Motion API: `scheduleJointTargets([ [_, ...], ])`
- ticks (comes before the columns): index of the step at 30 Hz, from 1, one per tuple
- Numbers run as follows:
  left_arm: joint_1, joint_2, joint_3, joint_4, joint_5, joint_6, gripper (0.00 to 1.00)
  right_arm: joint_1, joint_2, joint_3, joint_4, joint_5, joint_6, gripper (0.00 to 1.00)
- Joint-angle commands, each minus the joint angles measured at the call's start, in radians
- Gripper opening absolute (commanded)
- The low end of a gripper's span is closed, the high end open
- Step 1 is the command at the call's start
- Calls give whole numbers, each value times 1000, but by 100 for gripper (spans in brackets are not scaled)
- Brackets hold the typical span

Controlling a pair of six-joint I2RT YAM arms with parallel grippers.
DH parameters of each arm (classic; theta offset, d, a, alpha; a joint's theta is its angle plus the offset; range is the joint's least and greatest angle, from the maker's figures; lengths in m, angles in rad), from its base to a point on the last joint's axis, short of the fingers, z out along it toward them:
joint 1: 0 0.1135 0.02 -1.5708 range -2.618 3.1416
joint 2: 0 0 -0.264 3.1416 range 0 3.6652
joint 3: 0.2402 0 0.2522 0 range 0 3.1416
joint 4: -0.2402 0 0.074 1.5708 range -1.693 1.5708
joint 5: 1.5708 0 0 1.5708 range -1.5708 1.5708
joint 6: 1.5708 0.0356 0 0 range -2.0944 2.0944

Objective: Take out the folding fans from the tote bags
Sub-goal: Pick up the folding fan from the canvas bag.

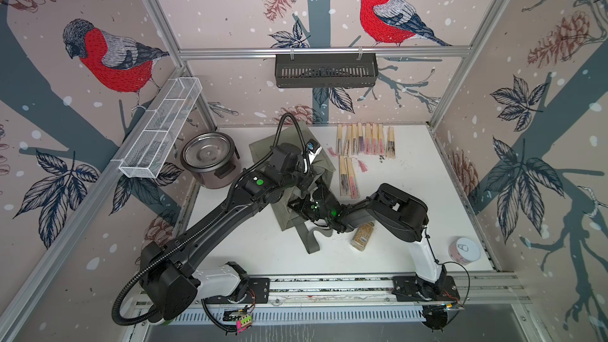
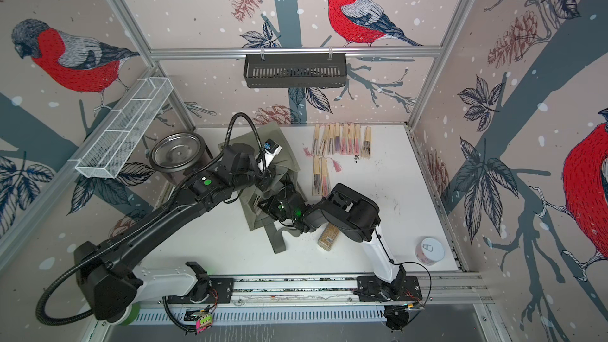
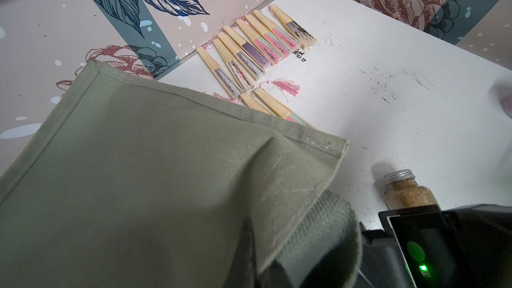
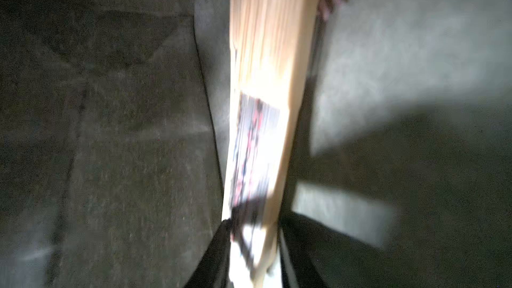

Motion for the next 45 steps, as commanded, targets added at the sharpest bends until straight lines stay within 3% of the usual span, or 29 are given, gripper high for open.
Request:
scheduleJointTargets([
  [1, -3, -2, 5, 21, 11, 14, 0, 2, 20, 24, -14, -15, 4, 25],
  [10, -3, -5, 5, 21, 8, 14, 0, 8, -55, -27, -4, -19, -1, 15],
  [23, -3, -6, 5, 21, 11, 16, 0, 41, -191, -188, -29, -32, -28, 15],
  [34, -3, 0, 5, 19, 10, 16, 0, 24, -98, -152, 69, -94, -24, 31],
  [45, -2, 6, 6, 20, 11, 14, 0, 19, -69, -99, 113, -115, -20, 25],
])
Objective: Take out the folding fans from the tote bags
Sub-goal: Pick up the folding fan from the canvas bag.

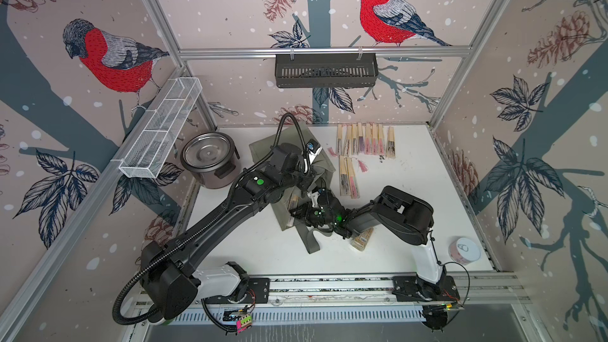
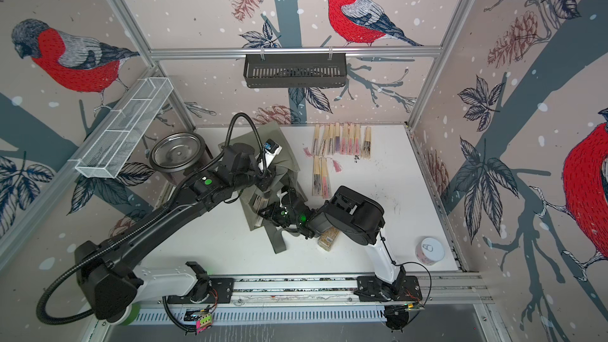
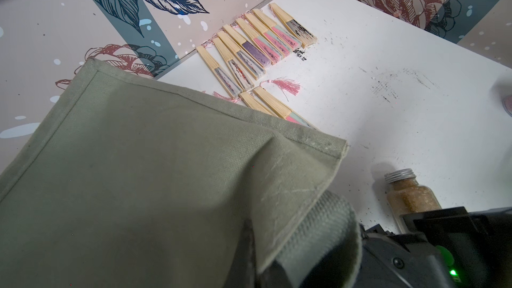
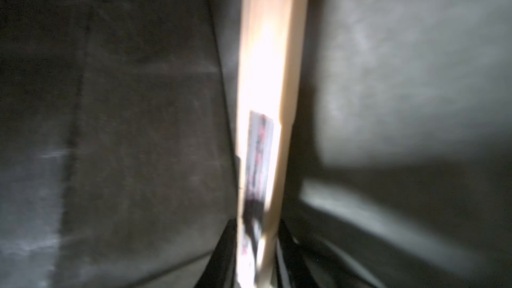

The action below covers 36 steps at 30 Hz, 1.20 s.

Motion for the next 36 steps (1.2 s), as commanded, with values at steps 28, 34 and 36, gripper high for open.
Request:
scheduleJointTargets([
  [28, -4, -6, 3, 21, 5, 15, 0, 14, -177, -100, -72, -34, -84, 13],
  [34, -4, -3, 4, 20, -2, 15, 0, 34, -347, -217, -200, -53, -200, 13],
  [36, -4, 0, 3, 20, -2, 15, 0, 44, -411, -249, -252, -65, -225, 12],
])
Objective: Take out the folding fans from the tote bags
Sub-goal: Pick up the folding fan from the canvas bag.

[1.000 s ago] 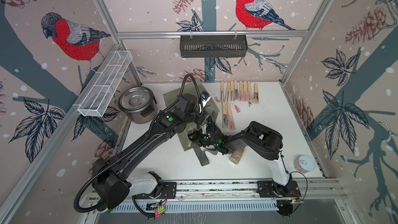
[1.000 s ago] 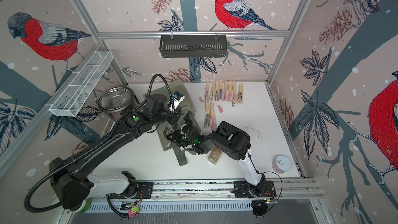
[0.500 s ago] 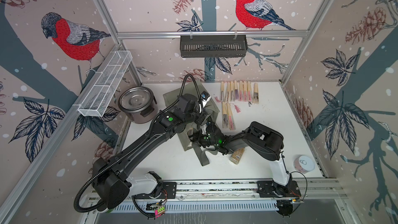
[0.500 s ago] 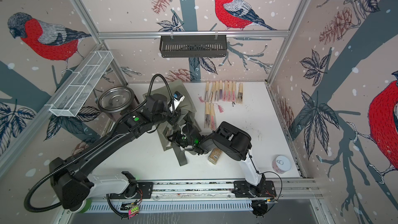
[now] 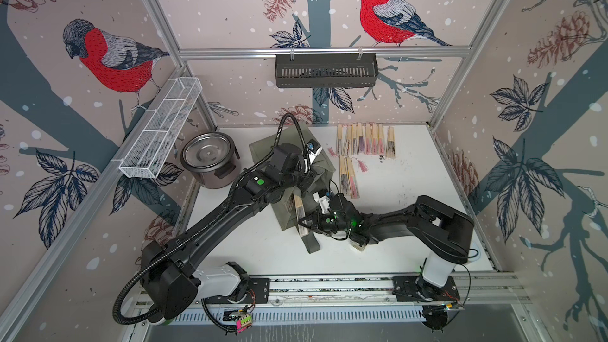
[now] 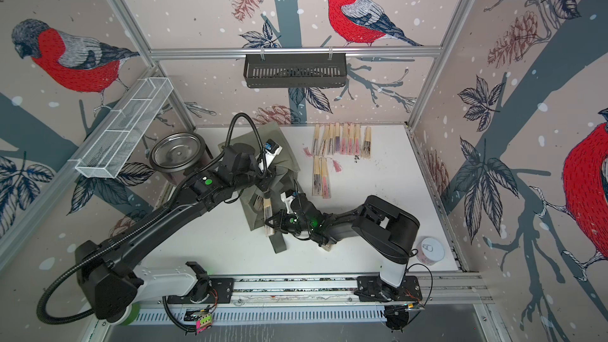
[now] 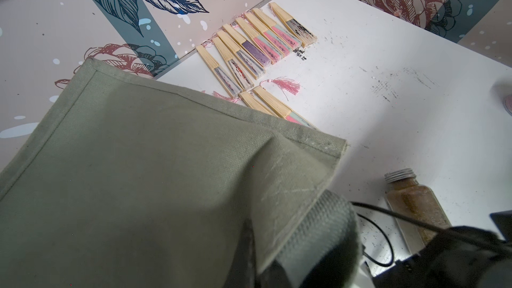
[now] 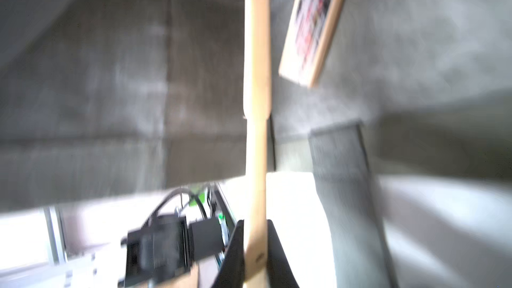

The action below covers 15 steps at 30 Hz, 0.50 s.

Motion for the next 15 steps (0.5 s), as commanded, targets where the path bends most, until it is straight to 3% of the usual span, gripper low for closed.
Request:
scheduleJointTargets([
  [1, -3, 0, 3, 19, -2, 15, 0, 19, -89, -35, -113, -23, -101, 12],
  [15, -4, -3, 2, 20, -13, 15, 0, 57, -633, -116, -738, 24, -358, 12],
])
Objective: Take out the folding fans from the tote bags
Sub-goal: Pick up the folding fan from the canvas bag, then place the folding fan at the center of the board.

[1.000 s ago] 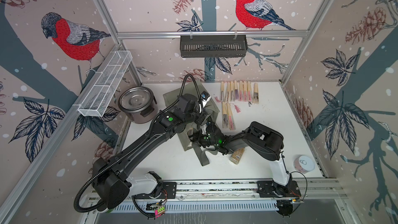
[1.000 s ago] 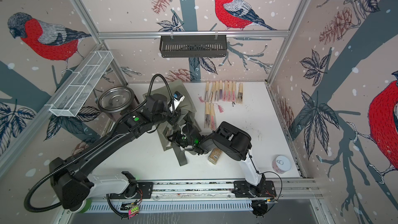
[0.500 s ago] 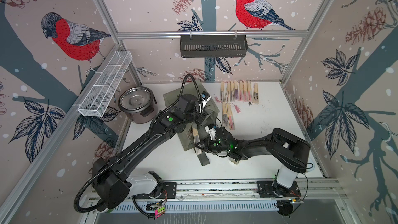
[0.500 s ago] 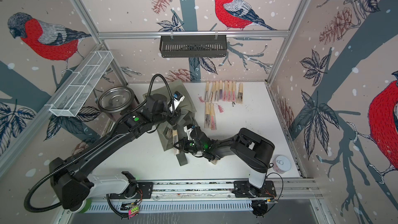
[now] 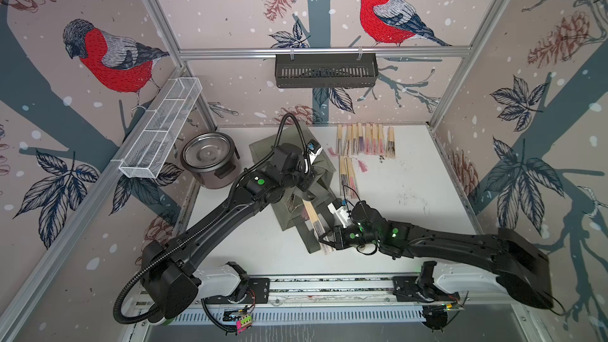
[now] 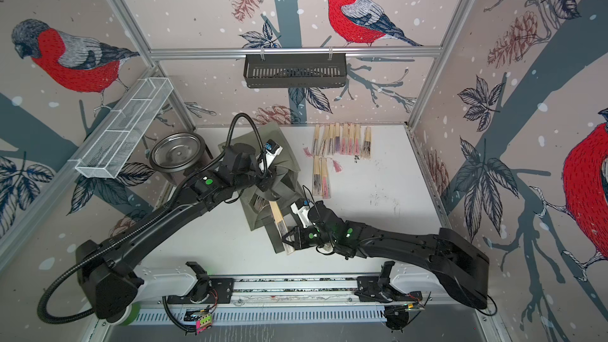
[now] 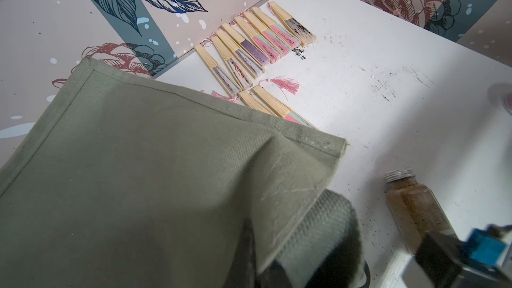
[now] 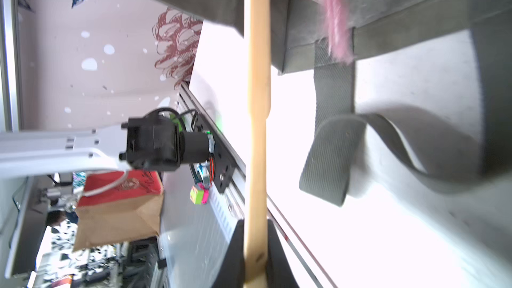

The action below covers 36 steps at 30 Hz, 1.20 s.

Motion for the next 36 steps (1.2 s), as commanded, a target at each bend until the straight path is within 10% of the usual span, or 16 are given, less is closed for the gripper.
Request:
scheduleJointTargets([
  [1, -4, -6, 3, 19, -10, 15, 0, -4, -104, -7, -199, 35, -98, 12],
  [18, -3, -8, 4, 19, -10, 16, 0, -367, -370, 11, -453, 38, -231, 13],
  [36, -4, -4, 4, 18, -7, 17, 0, -781, 117, 230, -412, 21, -515, 12],
])
